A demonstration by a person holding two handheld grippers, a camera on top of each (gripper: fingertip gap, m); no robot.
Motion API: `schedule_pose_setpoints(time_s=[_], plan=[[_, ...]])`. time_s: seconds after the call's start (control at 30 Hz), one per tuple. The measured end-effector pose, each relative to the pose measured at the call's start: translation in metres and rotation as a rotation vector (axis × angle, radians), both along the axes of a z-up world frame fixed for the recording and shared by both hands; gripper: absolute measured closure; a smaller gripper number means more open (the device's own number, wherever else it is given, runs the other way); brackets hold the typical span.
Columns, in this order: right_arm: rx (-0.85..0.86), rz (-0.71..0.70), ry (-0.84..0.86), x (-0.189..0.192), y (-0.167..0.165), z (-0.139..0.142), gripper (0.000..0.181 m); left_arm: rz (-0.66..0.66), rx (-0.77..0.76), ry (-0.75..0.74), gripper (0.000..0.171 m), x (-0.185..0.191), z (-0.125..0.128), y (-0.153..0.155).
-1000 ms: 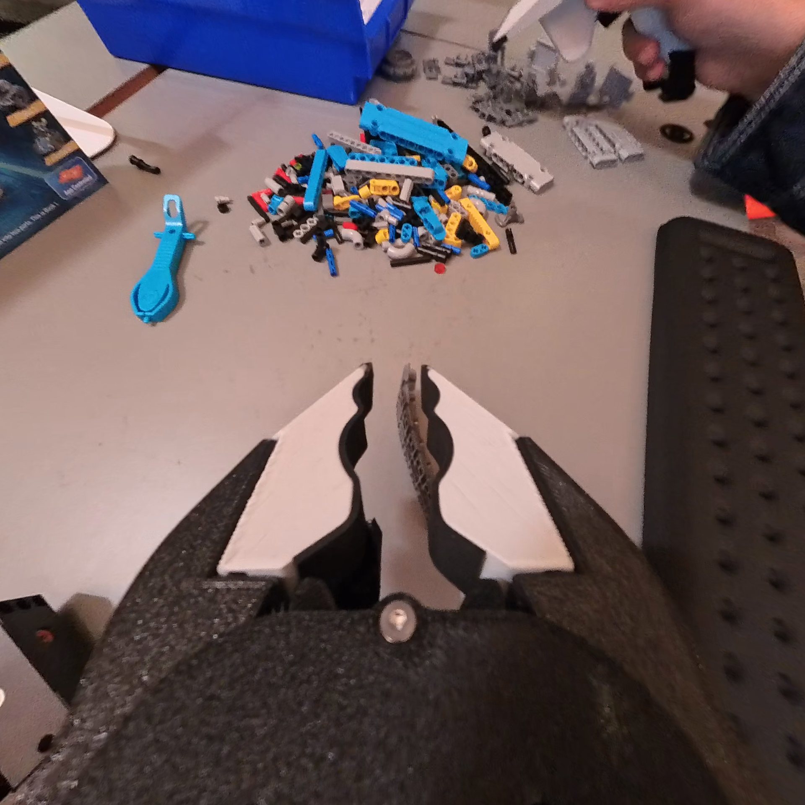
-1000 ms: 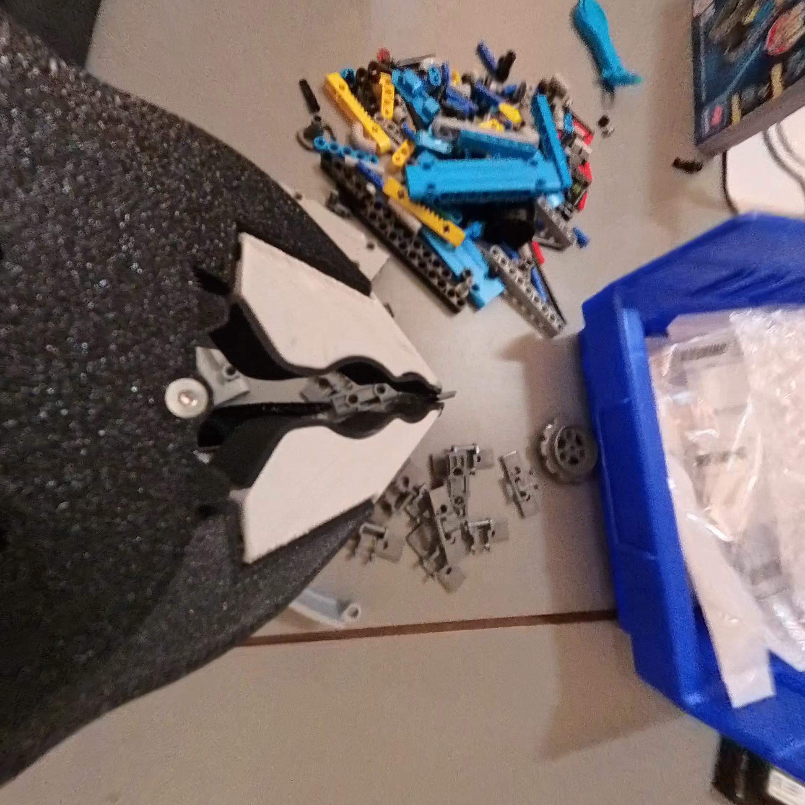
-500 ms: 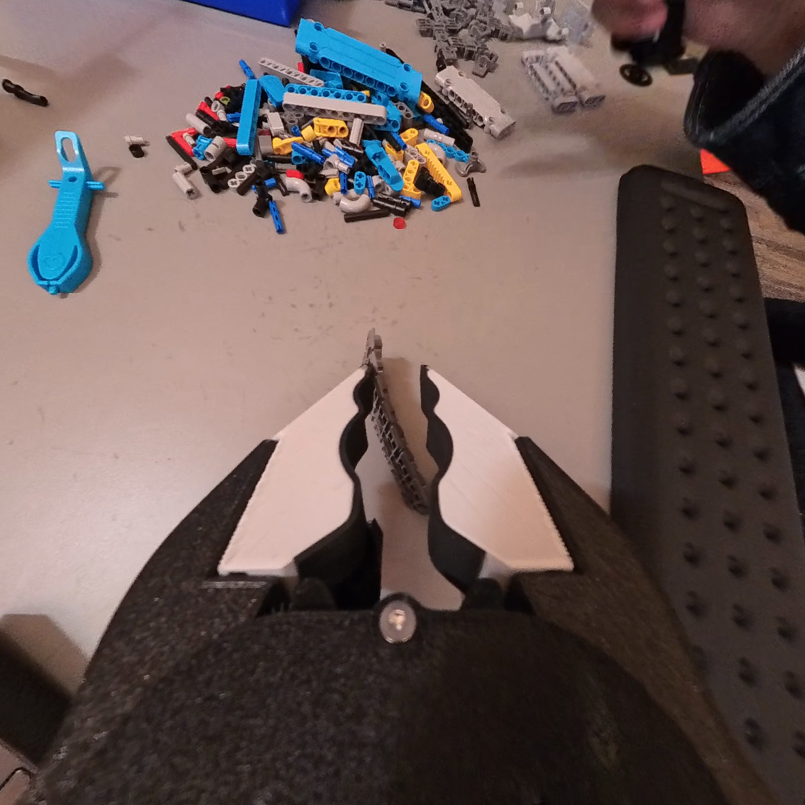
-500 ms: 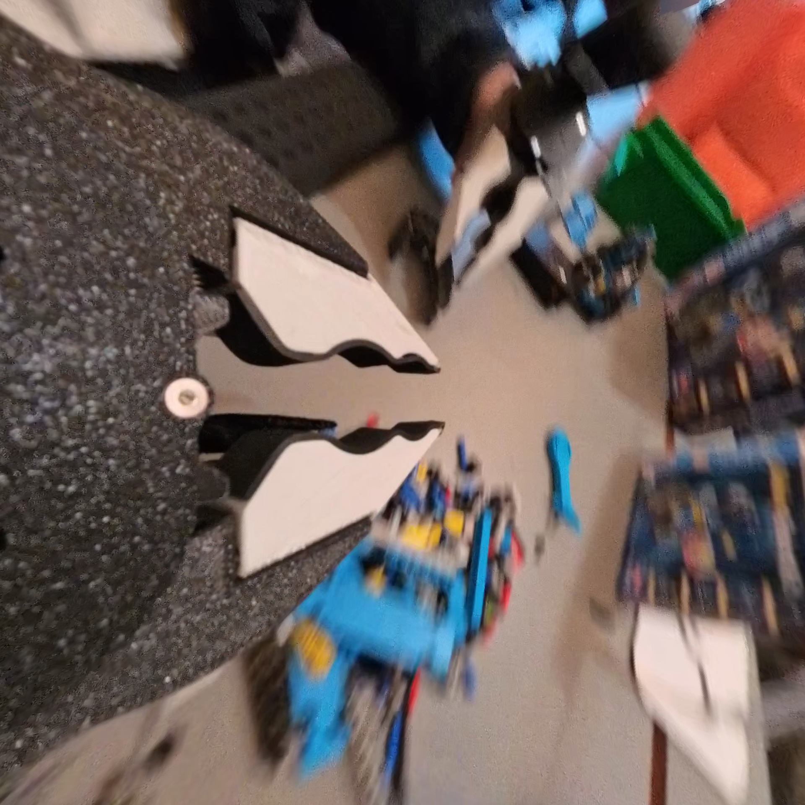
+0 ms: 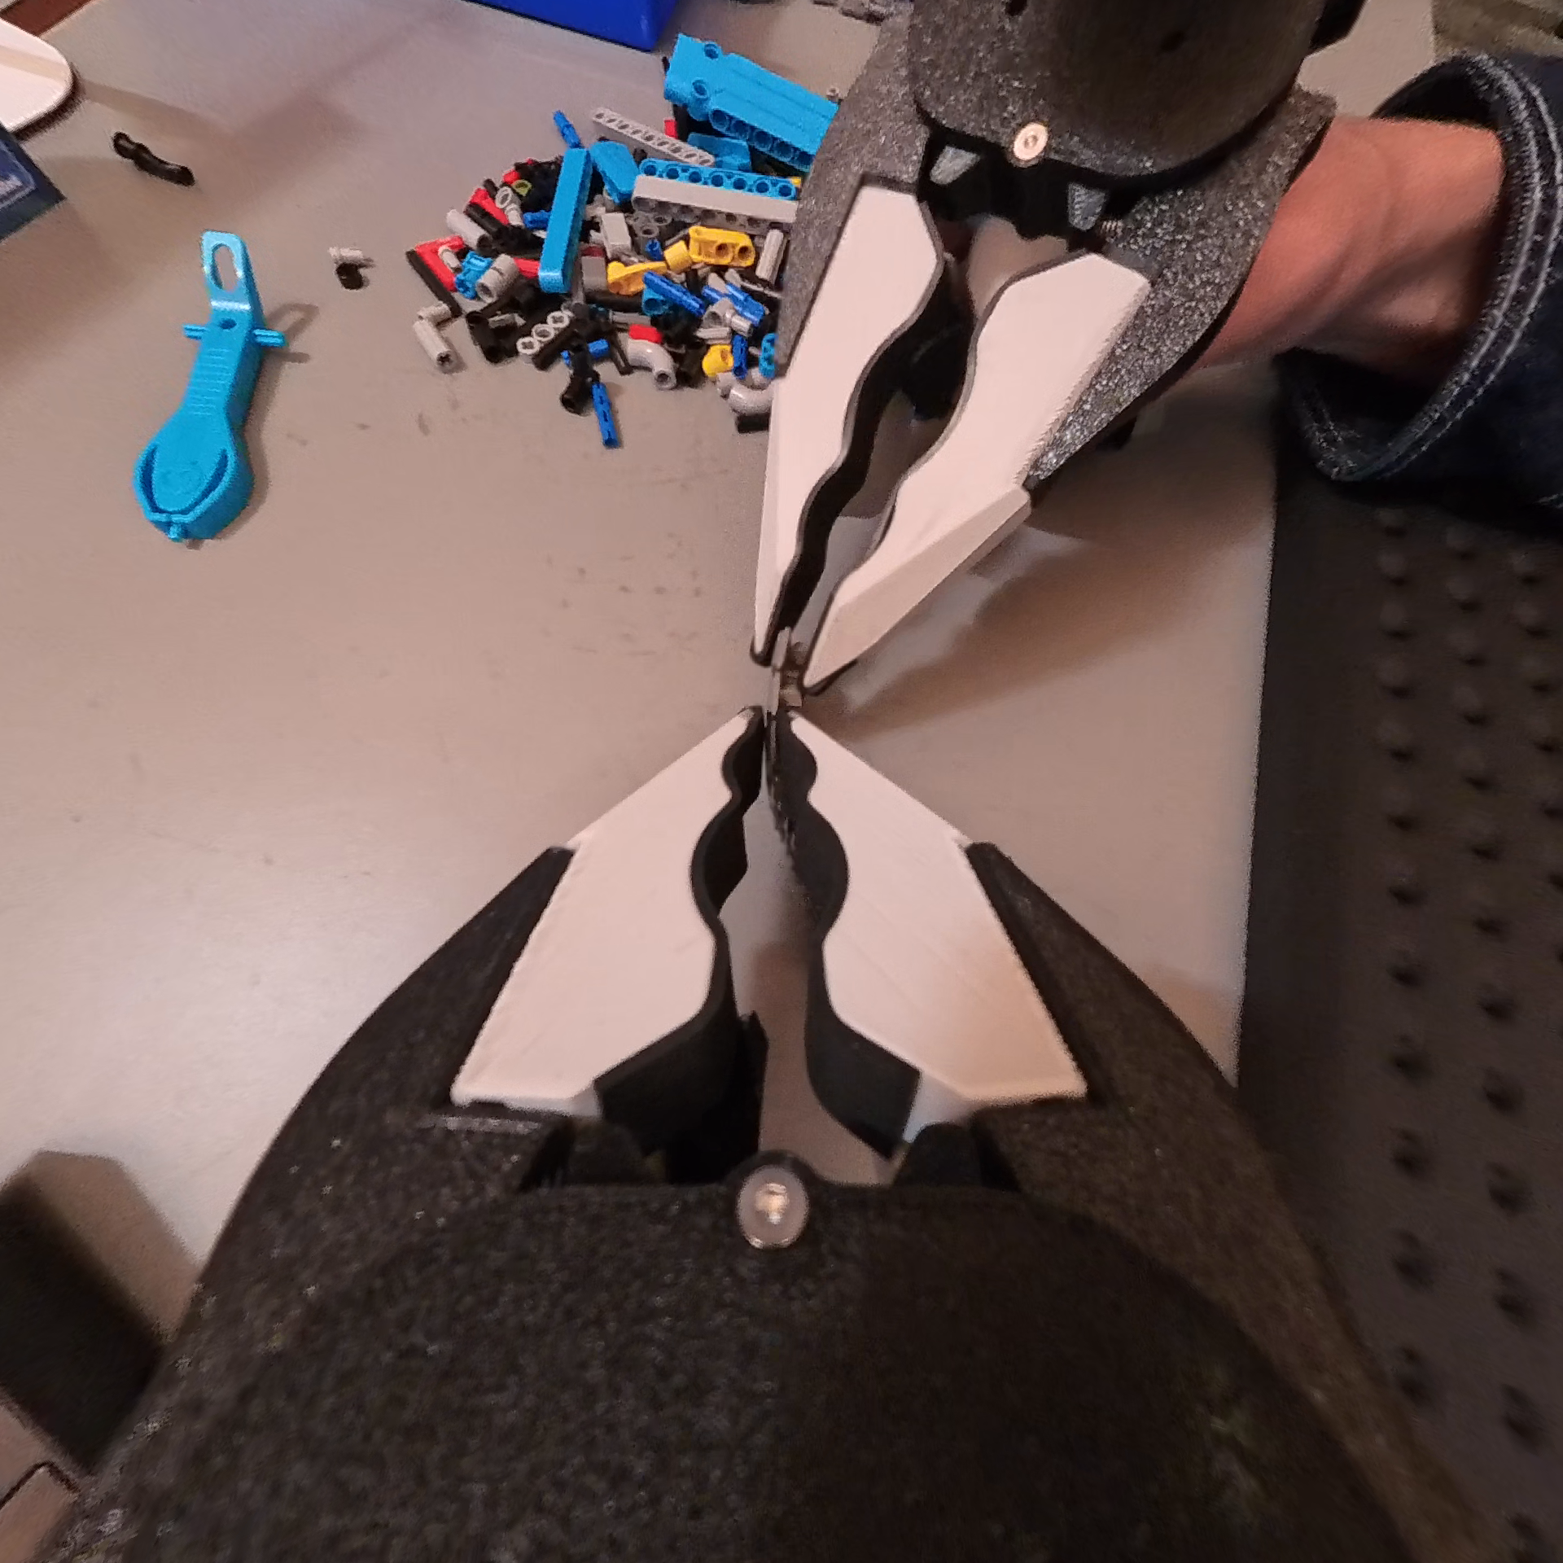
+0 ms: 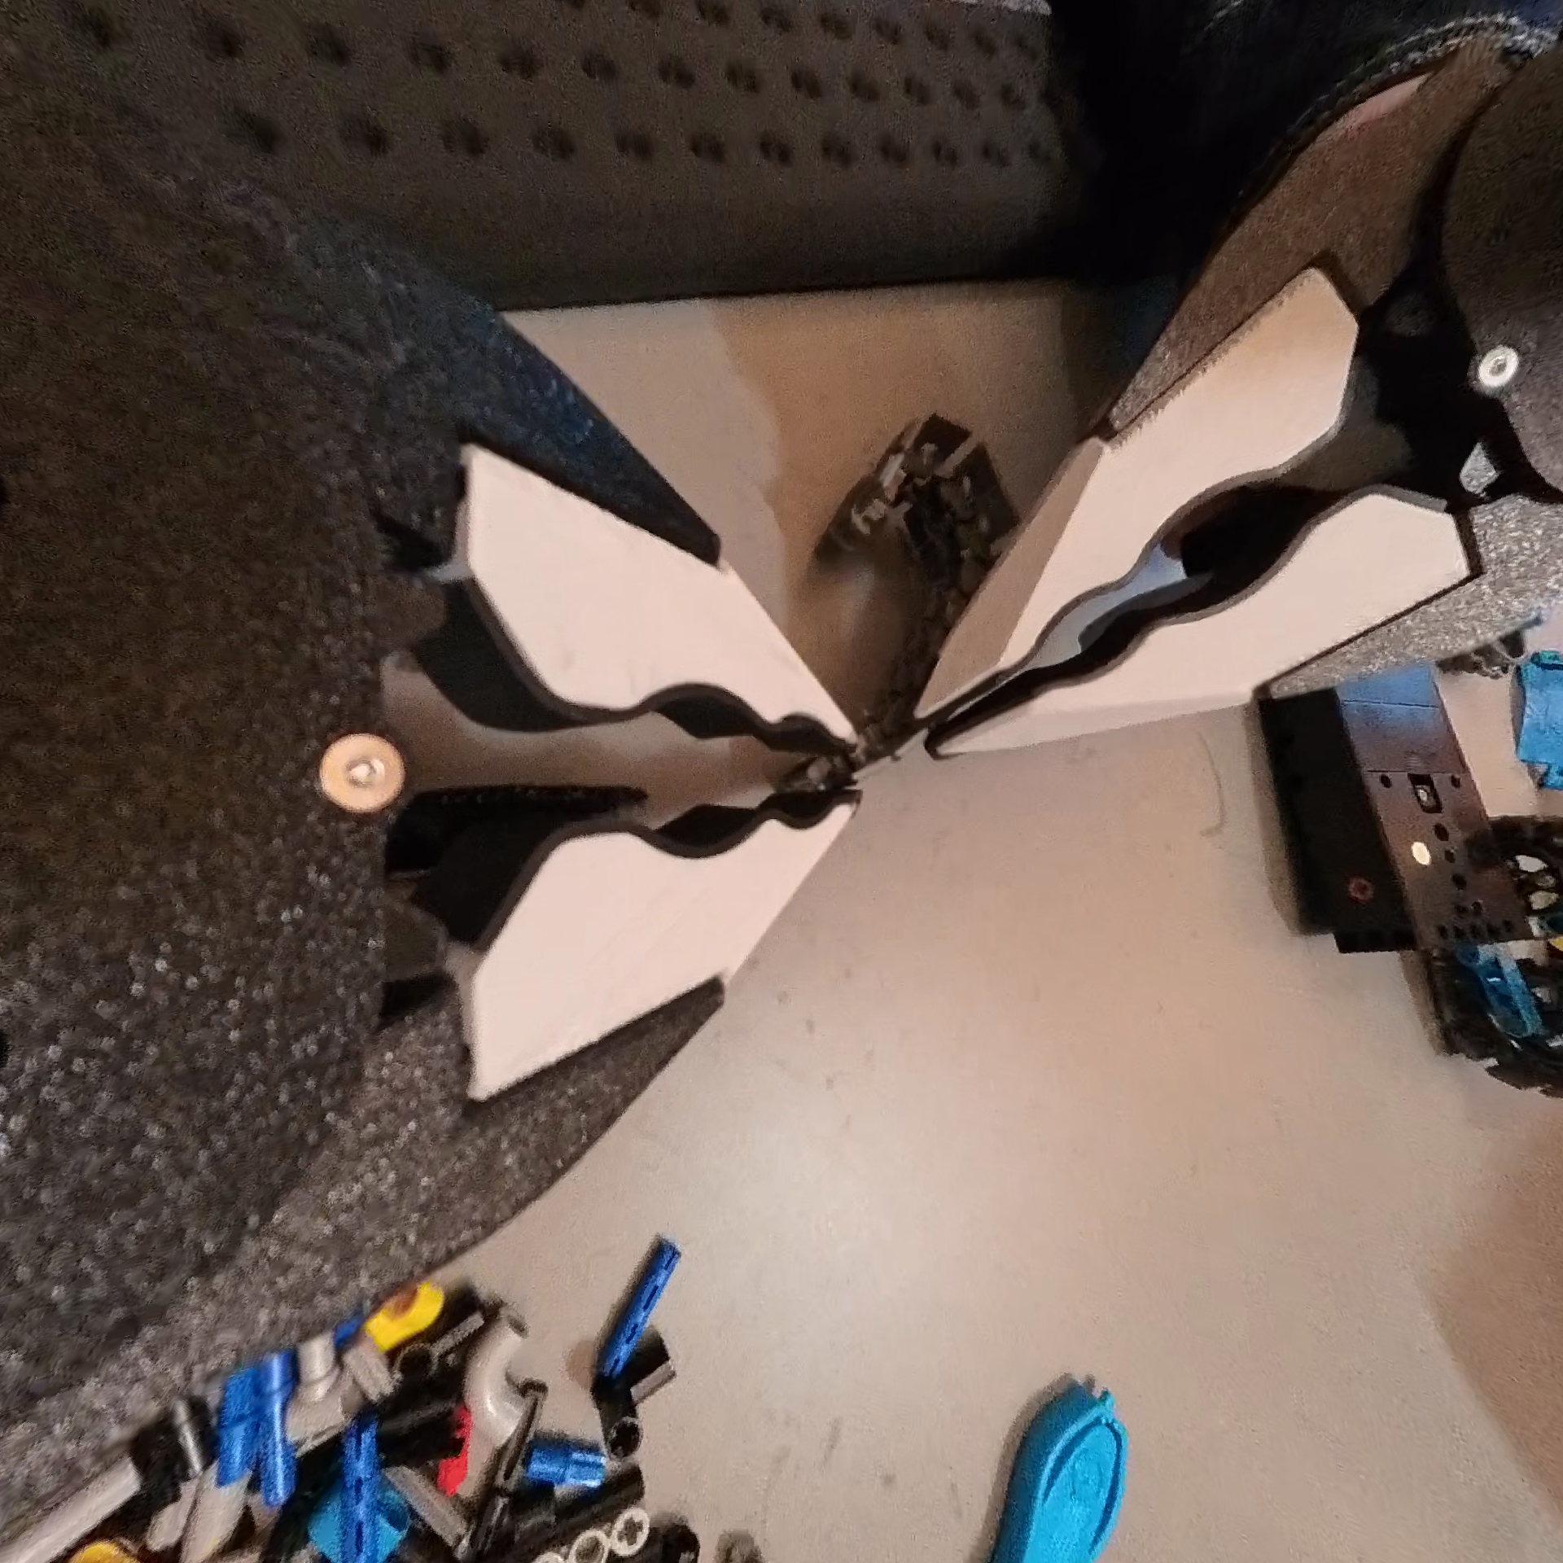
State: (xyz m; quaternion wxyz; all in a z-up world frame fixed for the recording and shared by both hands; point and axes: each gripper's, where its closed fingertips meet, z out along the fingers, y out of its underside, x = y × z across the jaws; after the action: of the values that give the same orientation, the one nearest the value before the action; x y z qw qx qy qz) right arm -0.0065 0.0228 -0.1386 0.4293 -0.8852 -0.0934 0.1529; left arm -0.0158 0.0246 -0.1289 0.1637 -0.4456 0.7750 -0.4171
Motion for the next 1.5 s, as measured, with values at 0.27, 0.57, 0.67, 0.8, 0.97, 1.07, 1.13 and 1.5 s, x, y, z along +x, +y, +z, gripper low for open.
schedule_pose_setpoints(time_s=[0.27,0.57,0.67,0.8,0.97,1.07,1.13,1.5], plan=[[-0.004,-0.236,0.014,-0.003,0.0,0.0,0.179,-0.008,0.052,-0.001,0.17,0.001,-0.008,-0.004],[-0.019,-0.385,0.23,0.002,-0.001,0.002,0.179,-0.007,0.153,-0.089,0.17,0.004,-0.008,-0.006],[-0.02,-0.468,0.419,0.006,0.0,0.002,0.179,0.018,0.239,-0.138,0.169,0.008,-0.007,-0.005],[-0.003,-0.563,0.354,0.011,0.004,0.002,0.179,0.072,0.295,-0.155,0.169,0.012,-0.008,0.0],[0.009,-0.619,0.273,0.016,0.009,0.002,0.18,0.111,0.354,-0.182,0.17,0.017,-0.008,0.004],[0.016,-0.634,0.296,0.019,0.009,0.002,0.18,0.127,0.381,-0.198,0.17,0.019,-0.008,0.005],[0.023,-0.653,0.323,0.021,0.009,0.002,0.18,0.121,0.412,-0.209,0.17,0.019,-0.008,0.004],[0.214,-0.733,0.172,0.074,-0.035,0.047,0.18,-0.119,0.218,-0.202,0.169,0.001,-0.007,-0.03]])
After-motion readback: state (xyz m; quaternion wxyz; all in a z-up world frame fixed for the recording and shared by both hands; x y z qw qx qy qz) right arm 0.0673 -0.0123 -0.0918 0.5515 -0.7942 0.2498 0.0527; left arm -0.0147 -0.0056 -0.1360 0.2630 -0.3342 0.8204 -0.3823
